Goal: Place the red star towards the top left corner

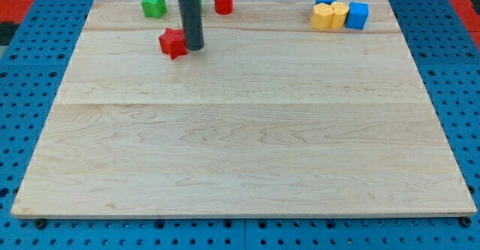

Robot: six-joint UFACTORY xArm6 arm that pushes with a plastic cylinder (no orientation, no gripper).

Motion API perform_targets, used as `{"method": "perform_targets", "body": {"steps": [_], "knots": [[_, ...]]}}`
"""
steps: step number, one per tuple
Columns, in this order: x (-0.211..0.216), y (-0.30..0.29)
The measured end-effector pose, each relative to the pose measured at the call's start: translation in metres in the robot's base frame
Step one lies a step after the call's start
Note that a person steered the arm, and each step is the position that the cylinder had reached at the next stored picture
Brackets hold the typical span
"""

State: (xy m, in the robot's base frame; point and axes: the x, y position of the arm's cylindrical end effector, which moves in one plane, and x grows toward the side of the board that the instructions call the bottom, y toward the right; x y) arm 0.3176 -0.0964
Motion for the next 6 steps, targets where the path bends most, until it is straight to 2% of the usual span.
{"method": "perform_targets", "body": {"steps": [1, 3, 5, 6], "knots": [[-0.017, -0.048], [0.016, -0.063], [-0.036, -0.1], [-0.027, -0.092]]}}
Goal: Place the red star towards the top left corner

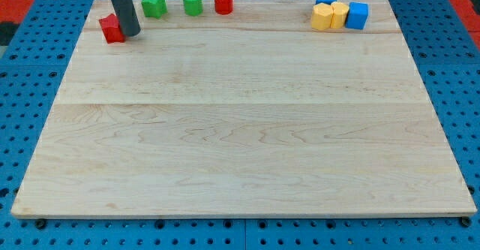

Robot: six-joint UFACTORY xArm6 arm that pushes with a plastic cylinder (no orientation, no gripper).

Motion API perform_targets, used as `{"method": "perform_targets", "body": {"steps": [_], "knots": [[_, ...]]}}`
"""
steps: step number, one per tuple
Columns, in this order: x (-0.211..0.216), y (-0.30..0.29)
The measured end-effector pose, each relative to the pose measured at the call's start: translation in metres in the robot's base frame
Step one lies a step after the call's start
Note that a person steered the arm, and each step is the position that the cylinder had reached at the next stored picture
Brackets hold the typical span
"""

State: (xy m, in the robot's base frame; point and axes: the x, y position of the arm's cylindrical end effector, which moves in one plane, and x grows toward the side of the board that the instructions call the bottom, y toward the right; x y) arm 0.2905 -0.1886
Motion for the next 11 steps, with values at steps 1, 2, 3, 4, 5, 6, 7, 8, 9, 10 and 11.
{"method": "perform_targets", "body": {"steps": [1, 2, 3, 4, 5, 6, 7, 8, 9, 10, 11], "knots": [[0.041, 0.016], [0.033, 0.008], [0.027, -0.017], [0.019, -0.039], [0.01, -0.04], [0.007, -0.037], [-0.004, -0.037], [-0.036, -0.031], [-0.049, -0.032], [-0.049, -0.034], [-0.017, 0.037]]}}
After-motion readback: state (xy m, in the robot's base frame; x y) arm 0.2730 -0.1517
